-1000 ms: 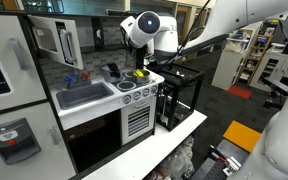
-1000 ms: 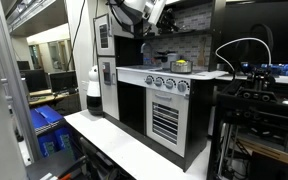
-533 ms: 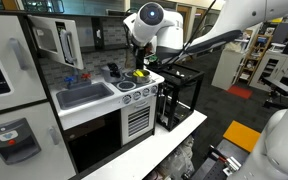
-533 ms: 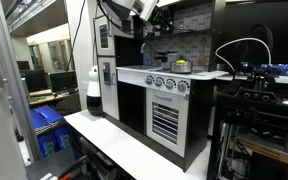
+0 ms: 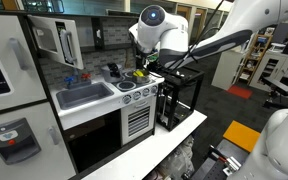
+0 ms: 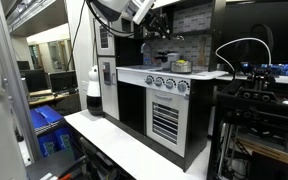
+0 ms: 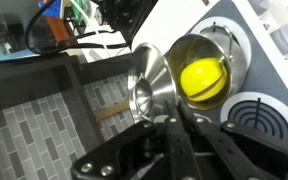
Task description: Place the lid on the pot
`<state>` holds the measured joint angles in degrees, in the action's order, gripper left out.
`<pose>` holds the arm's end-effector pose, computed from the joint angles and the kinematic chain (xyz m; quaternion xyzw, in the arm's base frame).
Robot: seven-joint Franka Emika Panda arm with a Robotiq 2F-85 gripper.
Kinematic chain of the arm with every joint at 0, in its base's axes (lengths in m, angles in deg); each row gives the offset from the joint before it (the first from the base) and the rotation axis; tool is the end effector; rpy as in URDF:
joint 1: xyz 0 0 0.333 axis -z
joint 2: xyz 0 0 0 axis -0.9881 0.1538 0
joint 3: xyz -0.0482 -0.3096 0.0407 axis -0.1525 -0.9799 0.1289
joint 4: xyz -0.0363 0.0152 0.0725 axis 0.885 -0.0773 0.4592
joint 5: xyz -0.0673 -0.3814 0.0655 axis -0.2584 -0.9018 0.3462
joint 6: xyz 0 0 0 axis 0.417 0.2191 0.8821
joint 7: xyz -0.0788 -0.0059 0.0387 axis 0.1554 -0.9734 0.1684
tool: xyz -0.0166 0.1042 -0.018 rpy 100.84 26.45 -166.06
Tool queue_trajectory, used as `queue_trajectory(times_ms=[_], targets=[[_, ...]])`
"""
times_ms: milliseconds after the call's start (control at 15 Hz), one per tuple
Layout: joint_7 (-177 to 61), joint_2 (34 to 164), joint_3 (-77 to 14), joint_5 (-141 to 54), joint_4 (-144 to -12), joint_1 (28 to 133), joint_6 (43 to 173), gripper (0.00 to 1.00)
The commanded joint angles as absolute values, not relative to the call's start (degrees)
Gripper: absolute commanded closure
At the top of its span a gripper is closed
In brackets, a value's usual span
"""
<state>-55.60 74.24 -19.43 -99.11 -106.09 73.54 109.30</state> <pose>0.5291 0.1423 0.5291 0.8132 0.3724 0.2352 0.3805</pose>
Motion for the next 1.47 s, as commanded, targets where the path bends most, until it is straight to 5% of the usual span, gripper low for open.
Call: queue_trajectory(times_ms=[0,1400], targets=[[-54.04,72.80,-19.52,-95.90,-109.20,73.47,107.33,0.98],[-63.86,78.27,-19.54,-105.12,-110.63,74.05,109.12,0.98]])
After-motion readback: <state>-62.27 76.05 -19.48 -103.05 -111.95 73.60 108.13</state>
